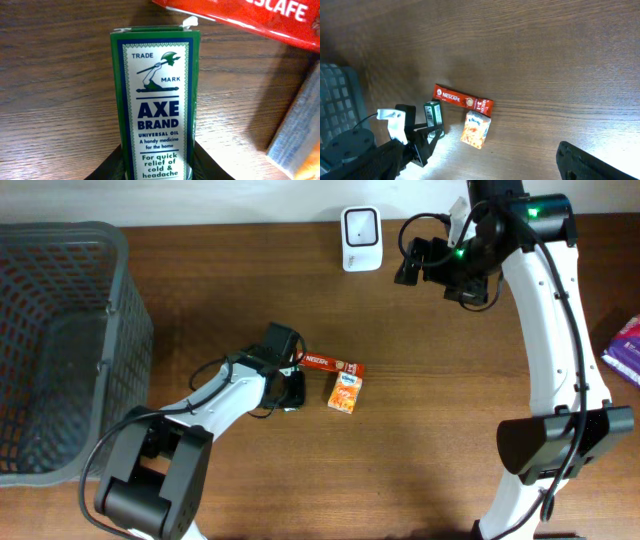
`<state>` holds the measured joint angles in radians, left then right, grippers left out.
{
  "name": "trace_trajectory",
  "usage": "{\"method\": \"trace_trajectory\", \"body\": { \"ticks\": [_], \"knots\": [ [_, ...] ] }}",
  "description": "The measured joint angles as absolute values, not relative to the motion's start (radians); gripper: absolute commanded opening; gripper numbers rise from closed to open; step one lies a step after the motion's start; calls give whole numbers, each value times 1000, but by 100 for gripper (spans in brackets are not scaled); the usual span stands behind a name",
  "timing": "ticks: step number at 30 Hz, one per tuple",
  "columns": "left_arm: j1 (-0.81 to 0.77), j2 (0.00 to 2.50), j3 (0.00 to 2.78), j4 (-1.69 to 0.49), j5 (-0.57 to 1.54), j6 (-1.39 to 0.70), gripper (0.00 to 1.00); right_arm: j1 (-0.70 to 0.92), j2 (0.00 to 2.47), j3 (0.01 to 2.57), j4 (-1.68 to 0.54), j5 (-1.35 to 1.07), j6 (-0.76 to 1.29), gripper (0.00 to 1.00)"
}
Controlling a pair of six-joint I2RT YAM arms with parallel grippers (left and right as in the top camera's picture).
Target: Scan the item barcode
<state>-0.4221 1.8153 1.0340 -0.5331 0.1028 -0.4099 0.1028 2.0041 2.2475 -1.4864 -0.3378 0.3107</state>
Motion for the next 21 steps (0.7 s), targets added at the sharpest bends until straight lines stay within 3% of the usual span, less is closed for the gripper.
{"method": "trace_trajectory", "body": {
  "ticks": [8, 11, 12, 15, 18, 20, 21],
  "knots": [
    [-279, 1818, 1034, -534, 566, -112, 35, 103, 2004, 2247, -1486, -338, 310, 99],
    [-271, 1853, 1033, -533, 626, -67, 37, 103, 2004, 2247, -1486, -338, 310, 98],
    [-271, 1897, 1032, -532, 630, -60, 55, 103, 2004, 2247, -1486, -338, 310, 99],
    [-264, 1941, 1053, -530, 753, -48, 70, 103, 2004, 2247, -1487, -338, 310, 98],
    [-266, 1942, 1119, -651, 673, -62, 69, 103, 2004, 2247, -1488, -338, 310, 99],
    [-264, 1947, 1238, -828, 407, -87, 50, 103, 2004, 2247, -1485, -338, 310, 99],
    [-261, 1946, 1306, -902, 320, -101, 29, 103, 2004, 2247, -1485, -338, 310, 99]
  ]
}}
